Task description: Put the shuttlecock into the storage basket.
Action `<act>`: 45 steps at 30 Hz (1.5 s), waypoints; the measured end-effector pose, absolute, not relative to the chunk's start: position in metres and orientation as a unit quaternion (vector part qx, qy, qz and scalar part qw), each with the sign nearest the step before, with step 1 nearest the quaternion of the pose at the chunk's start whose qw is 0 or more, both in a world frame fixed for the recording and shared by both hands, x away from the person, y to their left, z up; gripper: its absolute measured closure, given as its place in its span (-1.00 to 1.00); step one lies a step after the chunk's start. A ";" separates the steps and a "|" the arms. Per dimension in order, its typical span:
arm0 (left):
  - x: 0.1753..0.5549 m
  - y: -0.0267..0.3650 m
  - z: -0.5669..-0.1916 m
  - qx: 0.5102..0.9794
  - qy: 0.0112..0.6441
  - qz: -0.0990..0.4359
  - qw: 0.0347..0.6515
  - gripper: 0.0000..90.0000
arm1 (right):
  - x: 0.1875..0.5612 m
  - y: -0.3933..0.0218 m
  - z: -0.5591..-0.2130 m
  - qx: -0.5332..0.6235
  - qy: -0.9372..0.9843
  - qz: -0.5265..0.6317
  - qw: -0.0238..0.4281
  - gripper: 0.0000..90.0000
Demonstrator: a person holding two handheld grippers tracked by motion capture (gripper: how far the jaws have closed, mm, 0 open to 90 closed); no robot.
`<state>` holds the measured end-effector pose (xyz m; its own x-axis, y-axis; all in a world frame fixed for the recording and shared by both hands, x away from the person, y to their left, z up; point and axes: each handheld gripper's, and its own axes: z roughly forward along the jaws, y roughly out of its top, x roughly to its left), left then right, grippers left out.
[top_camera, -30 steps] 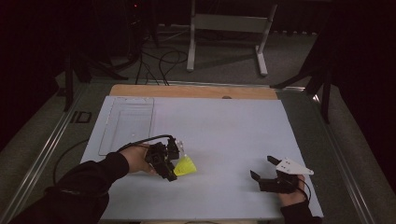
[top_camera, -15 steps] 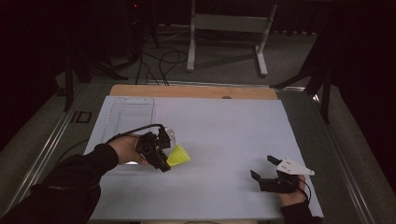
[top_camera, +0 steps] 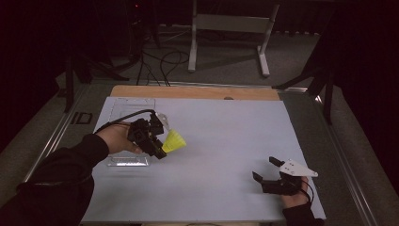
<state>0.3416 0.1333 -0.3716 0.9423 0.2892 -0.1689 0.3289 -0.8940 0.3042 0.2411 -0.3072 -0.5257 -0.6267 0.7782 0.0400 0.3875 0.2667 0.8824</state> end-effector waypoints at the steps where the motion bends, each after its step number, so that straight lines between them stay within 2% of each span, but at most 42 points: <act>1: 0.343 0.135 -0.370 0.971 0.163 -0.057 0.167 0.43 | 0.241 -0.307 -0.526 0.379 0.769 0.472 0.207 -0.78; 23: 0.369 0.201 -0.330 0.946 0.252 -0.004 0.203 0.43 | 0.241 -0.306 -0.526 0.379 0.769 0.472 0.205 -0.78; 45: 0.375 0.261 -0.334 0.907 0.363 0.023 0.211 0.43 | 0.241 -0.306 -0.526 0.377 0.770 0.473 0.203 -0.78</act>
